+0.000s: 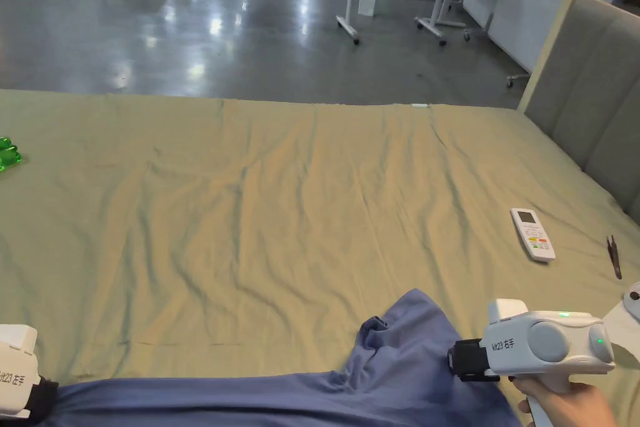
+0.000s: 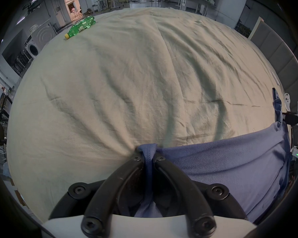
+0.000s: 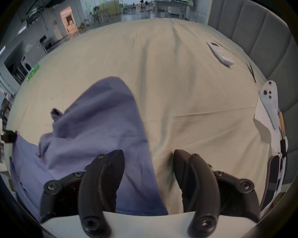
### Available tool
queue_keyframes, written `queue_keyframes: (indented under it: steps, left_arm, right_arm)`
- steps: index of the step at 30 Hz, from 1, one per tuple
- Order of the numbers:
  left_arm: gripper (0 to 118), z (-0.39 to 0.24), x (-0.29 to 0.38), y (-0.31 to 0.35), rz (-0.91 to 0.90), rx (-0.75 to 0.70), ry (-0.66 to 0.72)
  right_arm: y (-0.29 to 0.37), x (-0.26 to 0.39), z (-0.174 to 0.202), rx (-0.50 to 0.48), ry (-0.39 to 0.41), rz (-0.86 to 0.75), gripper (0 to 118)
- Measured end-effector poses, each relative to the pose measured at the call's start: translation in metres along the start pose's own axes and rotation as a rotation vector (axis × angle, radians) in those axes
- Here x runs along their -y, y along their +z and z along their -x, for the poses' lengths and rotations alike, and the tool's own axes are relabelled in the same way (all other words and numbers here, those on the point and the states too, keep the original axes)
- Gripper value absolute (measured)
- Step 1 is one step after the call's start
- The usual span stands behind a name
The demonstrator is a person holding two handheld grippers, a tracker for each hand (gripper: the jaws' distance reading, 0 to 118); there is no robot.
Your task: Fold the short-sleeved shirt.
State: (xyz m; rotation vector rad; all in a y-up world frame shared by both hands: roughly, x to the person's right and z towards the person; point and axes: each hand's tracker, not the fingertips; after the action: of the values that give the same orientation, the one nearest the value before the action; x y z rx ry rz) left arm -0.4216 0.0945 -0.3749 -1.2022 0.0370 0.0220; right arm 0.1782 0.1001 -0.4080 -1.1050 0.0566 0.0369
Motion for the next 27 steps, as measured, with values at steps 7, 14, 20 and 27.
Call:
queue_keyframes:
  steps: [7,14,20,27]
  left_arm:
    - [9,0.003,0.012,0.002,-0.050,0.004,-0.001]
    - [7,0.025,0.024,0.074,-0.214,0.161,0.043]
    - [7,0.045,0.125,0.163,-0.332,0.305,0.099]
    - [7,0.071,0.247,0.169,-0.245,0.384,0.246]
  right_arm:
    - [0.016,0.015,0.013,-0.016,0.044,-0.079,3]
    - [0.067,0.035,-0.011,-0.148,-0.088,-0.239,1]
    - [0.160,0.117,-0.021,-0.246,-0.140,-0.365,1]
    - [0.203,0.229,-0.040,-0.213,-0.222,-0.362,1]
